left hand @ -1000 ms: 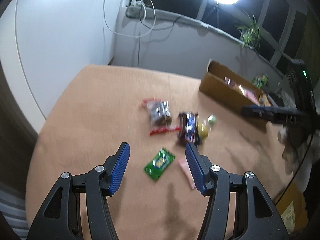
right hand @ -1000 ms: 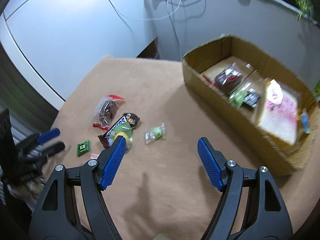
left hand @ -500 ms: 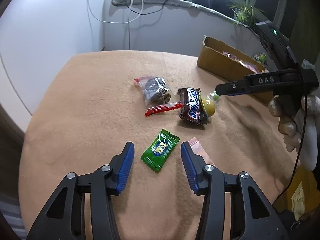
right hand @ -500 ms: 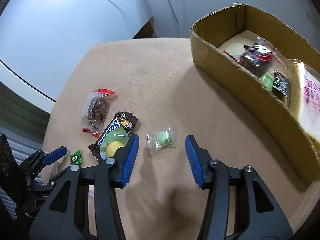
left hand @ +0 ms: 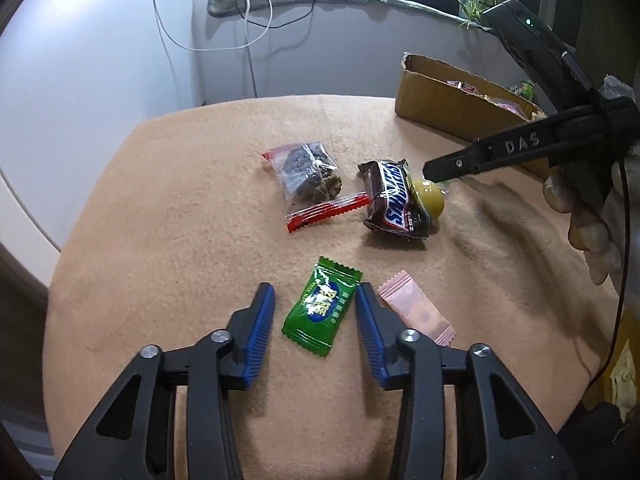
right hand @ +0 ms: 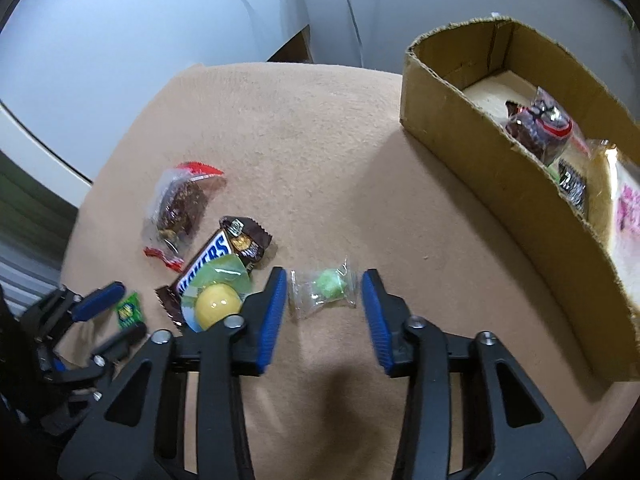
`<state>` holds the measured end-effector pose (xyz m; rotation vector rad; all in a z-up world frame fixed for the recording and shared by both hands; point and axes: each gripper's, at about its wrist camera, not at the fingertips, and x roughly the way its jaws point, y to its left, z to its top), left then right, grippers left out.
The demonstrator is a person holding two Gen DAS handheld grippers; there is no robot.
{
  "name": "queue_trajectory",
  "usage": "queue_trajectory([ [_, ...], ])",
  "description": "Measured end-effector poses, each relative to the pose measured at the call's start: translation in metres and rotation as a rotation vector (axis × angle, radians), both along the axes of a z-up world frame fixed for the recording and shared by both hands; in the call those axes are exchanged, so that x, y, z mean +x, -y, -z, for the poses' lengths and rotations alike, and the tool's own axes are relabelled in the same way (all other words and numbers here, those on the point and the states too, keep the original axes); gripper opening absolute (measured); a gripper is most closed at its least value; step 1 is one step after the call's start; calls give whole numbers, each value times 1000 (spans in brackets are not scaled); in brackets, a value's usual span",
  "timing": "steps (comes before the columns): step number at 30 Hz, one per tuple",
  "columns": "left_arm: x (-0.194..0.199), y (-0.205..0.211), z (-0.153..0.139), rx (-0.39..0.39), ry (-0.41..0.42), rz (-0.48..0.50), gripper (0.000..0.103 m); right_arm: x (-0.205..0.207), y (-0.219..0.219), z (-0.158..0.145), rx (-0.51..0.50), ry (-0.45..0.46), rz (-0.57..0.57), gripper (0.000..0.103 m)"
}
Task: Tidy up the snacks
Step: 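Grasp the green square candy with the left gripper while the right grasps the small green candy, then carry the green square candy with the left gripper while the right carries the small green candy to the box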
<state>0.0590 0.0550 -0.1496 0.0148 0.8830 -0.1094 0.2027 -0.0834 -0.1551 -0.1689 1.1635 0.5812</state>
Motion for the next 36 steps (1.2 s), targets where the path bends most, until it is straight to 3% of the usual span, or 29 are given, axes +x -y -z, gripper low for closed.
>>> queue_trajectory([
  [2,-1,1,0,8,7,-2,27,-3,-5,0,-24,23,-17,30],
  [5,-1,4,0,14,10,1,23,-6,-9,0,-46,51,-34,27],
  [13,-2,0,-2,-7,16,-16,23,-8,-5,-4,-18,69,-25,25],
  [21,-4,-8,-11,-34,31,-40,22,-15,12,-26,14,106,-18,25],
  [36,17,2,-57,-99,134,-29,22,-17,70,-78,109,190,55,25],
])
